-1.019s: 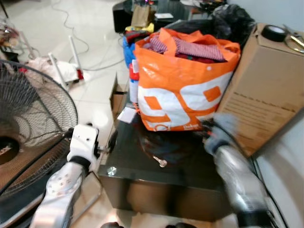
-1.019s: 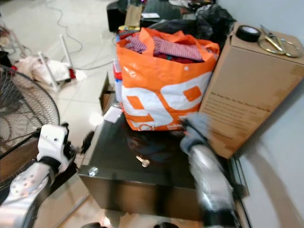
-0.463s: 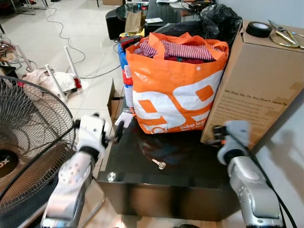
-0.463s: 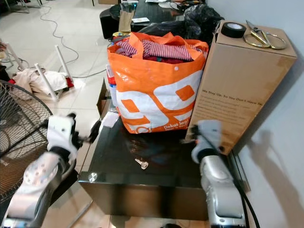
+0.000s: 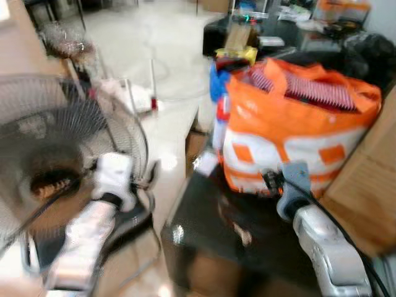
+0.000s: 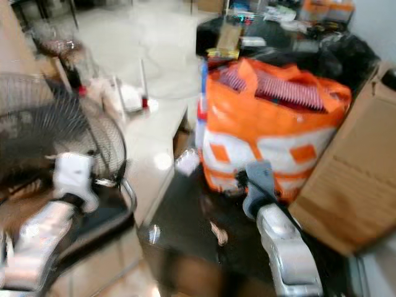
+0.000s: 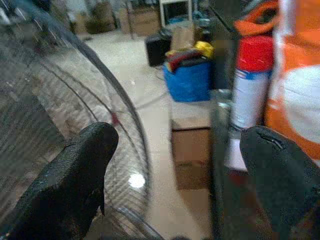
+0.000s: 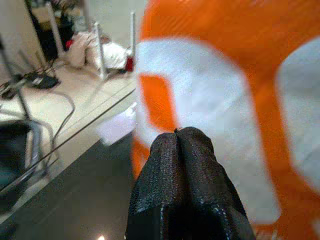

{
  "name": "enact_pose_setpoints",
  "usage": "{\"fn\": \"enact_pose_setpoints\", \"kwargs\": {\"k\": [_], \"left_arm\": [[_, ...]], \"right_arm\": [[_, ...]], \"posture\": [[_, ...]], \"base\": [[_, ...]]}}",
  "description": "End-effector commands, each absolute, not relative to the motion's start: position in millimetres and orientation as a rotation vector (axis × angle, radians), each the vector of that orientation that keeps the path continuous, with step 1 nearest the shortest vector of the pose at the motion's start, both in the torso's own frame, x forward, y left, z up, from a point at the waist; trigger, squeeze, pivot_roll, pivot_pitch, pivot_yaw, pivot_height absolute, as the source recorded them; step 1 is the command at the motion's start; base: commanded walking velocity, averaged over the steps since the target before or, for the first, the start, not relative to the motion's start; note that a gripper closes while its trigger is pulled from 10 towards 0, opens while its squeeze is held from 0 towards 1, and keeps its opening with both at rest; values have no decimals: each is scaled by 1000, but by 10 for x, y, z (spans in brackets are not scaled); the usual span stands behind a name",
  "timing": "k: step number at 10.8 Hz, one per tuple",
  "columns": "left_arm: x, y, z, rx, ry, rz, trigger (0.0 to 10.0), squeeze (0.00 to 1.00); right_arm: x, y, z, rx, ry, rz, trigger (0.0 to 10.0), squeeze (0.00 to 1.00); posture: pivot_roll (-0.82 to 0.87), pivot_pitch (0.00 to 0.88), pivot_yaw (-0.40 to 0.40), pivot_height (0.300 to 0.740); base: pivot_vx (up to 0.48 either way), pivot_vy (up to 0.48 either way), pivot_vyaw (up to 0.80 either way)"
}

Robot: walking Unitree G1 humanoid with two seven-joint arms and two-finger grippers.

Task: Hang keys on a hook

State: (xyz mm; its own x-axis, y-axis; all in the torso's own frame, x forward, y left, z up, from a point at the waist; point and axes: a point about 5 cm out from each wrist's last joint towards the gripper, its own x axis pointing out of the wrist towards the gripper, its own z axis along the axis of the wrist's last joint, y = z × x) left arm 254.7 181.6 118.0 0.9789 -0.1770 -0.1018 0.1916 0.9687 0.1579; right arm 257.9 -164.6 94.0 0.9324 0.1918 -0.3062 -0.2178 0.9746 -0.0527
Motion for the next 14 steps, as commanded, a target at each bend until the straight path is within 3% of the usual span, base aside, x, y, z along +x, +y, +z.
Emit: {"fn": "enact_pose_setpoints", "kwargs": {"k": [1, 4, 5, 6, 7, 8, 10, 11, 12, 14], "left_arm": [[2554, 1722, 1173, 172, 96, -223, 10000, 0], [2446, 1673, 1113, 205, 121, -247, 10000, 0], [2395, 1617, 1056, 180, 145, -277, 10000, 0], [2330, 1615, 1001, 169, 167, -301, 10000, 0], [2259, 1630, 1001, 151, 180, -326, 10000, 0], [2250, 1749, 888, 183, 221, -275, 10000, 0], [2226, 1796, 878, 208, 244, -294, 10000, 0], [2218, 1792, 864, 222, 266, -334, 10000, 0], [2264, 1730, 856, 266, 271, -441, 10000, 0], [2386, 1564, 832, 312, 258, -532, 10000, 0]], "right_arm": [[2566, -1805, 882, -114, 340, 170, 10000, 0], [2556, -1909, 864, -185, 374, 194, 10000, 0], [2511, -1909, 812, -174, 417, 205, 10000, 204], [2489, -1889, 760, -171, 446, 206, 10000, 1000], [2520, -1763, 729, -127, 473, 264, 10000, 1000], [2560, -1590, 479, -135, 569, 311, 10000, 1000], [2560, -1497, 244, -120, 659, 287, 10000, 1000], [2518, -1544, 134, -94, 710, 232, 10000, 1000], [2466, -1571, 72, -110, 731, 228, 10000, 1000], [2498, -1677, 157, -116, 659, 226, 10000, 1000]], "posture": [[-51, 0, 18, 740], [-50, 0, -5, 740], [-51, 0, -24, 740], [-36, 0, -41, 740], [58, 0, -110, 740], [107, 0, -130, 740], [120, 0, -145, 740], [104, 0, -126, 740], [37, 0, -41, 740], [-20, 0, 8, 740]], "base": [[0, 0, 0], [0, 0, 0], [0, 0, 0], [0, 0, 0], [0, 0, 0], [0, 0, 0], [0, 0, 0], [0, 0, 0], [0, 0, 0], [0, 0, 0]]}}
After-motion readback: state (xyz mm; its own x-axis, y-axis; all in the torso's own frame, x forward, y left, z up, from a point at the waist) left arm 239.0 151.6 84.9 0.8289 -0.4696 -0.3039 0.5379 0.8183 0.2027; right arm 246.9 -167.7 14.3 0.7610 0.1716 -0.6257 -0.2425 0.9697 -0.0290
